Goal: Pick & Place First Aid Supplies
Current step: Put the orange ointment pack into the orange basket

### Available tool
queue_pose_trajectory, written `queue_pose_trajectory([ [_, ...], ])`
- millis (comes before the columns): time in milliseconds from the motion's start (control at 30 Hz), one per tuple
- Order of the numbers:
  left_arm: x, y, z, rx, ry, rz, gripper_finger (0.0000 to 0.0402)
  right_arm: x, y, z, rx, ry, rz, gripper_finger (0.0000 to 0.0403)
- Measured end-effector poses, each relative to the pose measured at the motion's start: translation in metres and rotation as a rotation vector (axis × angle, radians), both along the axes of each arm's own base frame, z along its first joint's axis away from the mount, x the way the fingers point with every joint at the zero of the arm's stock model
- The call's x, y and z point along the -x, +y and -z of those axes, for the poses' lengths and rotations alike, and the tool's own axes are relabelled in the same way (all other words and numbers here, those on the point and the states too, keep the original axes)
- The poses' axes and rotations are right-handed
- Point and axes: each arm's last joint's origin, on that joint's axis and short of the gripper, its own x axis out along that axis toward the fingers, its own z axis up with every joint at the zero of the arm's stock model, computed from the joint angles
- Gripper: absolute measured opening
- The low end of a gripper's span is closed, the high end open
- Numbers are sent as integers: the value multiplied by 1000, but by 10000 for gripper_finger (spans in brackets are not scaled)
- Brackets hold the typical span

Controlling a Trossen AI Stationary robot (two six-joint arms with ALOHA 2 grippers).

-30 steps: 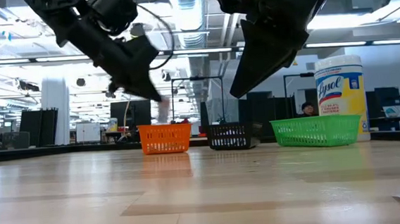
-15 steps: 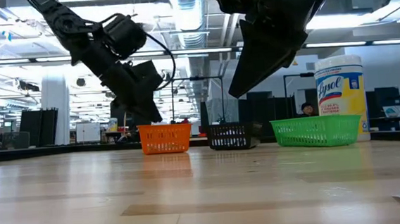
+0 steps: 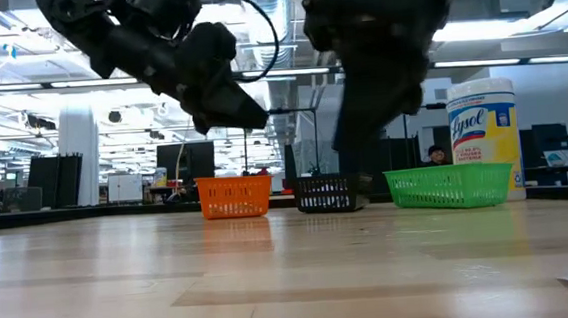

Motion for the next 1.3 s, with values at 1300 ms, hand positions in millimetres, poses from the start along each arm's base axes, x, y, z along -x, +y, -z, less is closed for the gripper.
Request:
queue_pose_trajectory([
  [1300, 0, -29, 0, -1, 0, 106, 104, 85, 93, 42, -8, 236, -526, 132],
])
